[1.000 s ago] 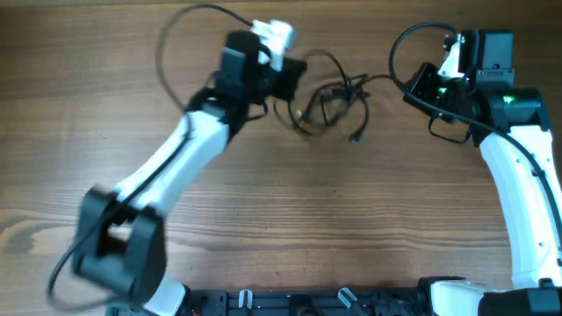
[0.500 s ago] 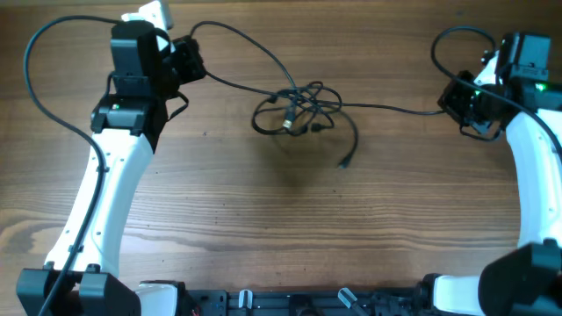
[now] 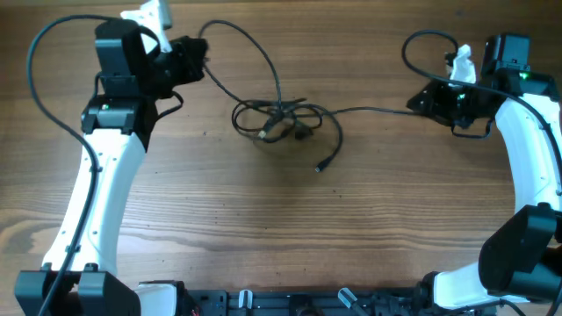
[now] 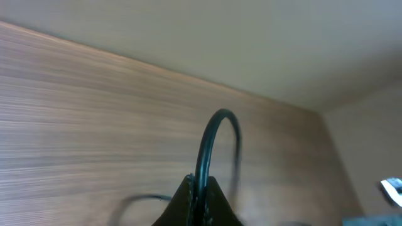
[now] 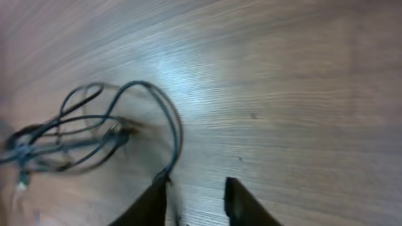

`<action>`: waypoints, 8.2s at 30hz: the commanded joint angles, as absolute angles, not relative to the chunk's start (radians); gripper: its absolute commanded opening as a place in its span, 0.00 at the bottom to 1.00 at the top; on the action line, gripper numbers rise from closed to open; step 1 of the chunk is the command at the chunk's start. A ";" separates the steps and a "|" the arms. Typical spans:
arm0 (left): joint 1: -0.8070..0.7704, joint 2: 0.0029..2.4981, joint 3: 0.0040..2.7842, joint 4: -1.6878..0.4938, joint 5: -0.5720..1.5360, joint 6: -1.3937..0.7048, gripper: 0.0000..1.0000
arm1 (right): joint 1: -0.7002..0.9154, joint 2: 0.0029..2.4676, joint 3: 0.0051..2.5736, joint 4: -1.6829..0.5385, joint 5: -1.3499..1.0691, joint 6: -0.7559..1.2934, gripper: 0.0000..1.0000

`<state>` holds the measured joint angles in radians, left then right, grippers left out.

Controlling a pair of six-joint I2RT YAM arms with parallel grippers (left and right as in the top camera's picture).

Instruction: Untangle cables

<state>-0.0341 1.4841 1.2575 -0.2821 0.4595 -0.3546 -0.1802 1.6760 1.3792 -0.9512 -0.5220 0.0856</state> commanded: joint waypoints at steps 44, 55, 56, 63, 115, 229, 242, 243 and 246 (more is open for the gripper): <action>-0.120 1.683 1.263 -0.544 0.155 -0.740 0.04 | 0.593 2.036 1.562 -0.852 -0.505 0.027 0.54; -0.091 1.546 1.268 -0.458 0.155 -0.632 0.04 | 0.550 2.075 1.562 -0.879 -0.224 0.402 0.04; -0.075 1.510 1.272 -0.451 0.155 -0.632 0.04 | 0.529 2.075 1.562 -0.884 -0.225 0.420 0.04; 0.097 1.176 1.285 -0.420 0.155 -0.633 0.04 | 0.382 2.075 1.562 -0.928 -0.255 0.426 0.04; -0.139 1.692 1.283 -0.834 0.192 -0.262 0.87 | 0.360 1.765 1.657 -0.921 -0.479 0.187 0.73; -0.244 1.605 1.356 -1.008 -0.187 -0.341 0.89 | 0.334 1.823 1.641 -0.747 -0.476 0.376 0.77; -0.317 1.638 1.356 -0.984 -0.788 -0.392 0.88 | 0.321 1.824 1.641 -0.798 -0.506 0.339 0.77; -0.317 1.638 1.356 -0.972 -0.786 -0.378 0.89 | 0.321 1.824 1.641 -0.798 -0.506 0.340 0.78; -0.317 1.638 1.356 -0.966 -0.677 -0.370 0.91 | 0.321 1.824 1.641 -0.798 -0.506 0.339 0.78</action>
